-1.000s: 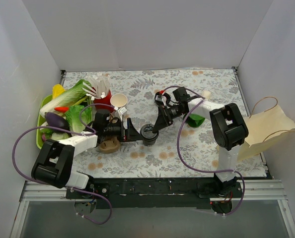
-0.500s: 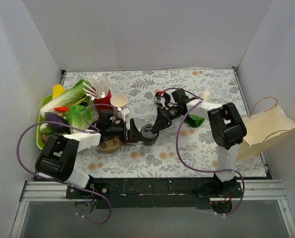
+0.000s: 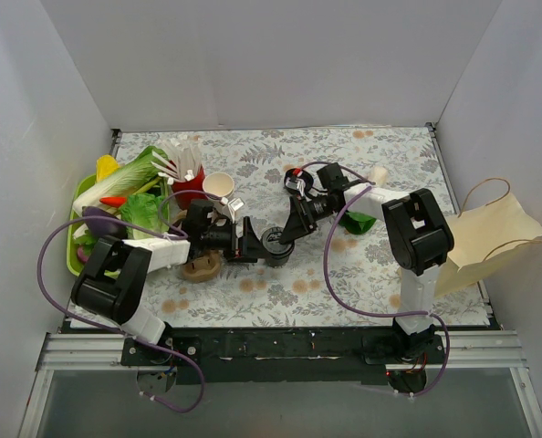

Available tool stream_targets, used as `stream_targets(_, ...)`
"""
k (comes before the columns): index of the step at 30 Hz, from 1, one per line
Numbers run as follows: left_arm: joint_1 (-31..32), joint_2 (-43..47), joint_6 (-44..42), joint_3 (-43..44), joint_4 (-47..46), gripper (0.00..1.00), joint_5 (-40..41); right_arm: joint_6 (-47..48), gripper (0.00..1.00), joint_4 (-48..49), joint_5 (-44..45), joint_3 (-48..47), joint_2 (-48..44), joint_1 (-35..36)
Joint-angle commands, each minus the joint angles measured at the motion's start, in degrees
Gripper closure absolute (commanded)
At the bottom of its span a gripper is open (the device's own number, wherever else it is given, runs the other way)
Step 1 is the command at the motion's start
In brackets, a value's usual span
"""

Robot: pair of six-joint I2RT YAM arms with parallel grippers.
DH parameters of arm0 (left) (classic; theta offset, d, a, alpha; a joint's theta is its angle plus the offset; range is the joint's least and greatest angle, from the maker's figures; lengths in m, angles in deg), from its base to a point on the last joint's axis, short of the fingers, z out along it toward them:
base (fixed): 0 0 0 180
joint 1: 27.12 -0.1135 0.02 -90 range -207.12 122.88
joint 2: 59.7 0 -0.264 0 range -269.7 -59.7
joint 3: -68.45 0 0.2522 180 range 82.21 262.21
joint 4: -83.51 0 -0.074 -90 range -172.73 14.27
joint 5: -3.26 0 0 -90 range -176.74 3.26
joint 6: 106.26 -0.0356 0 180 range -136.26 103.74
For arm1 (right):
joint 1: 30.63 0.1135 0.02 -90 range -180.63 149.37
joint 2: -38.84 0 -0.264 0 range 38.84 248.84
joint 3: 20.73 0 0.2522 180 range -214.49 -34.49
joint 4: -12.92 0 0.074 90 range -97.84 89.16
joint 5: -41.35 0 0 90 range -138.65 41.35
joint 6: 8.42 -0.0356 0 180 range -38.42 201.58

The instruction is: Pack the takeout coffee

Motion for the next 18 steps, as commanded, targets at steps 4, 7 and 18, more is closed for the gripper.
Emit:
stream_targets(4,0.3,-3.7,-2.3,0.9,9.1,0.02,17.7,-0.5,0.16,0.2,0.6,2.8,1.0,0.3)
stream_targets(7,0.3,-3.5,-2.9,0.7,12.4,0.03,21.0,-0.8,0.17,0.3,0.3,3.0,1.2,0.3)
stream_targets(18,0.1,-4.7,-3.4,0.9,16.0,0.07,26.7,-2.1,0.18,0.6,0.3,3.3,2.2,0.3)
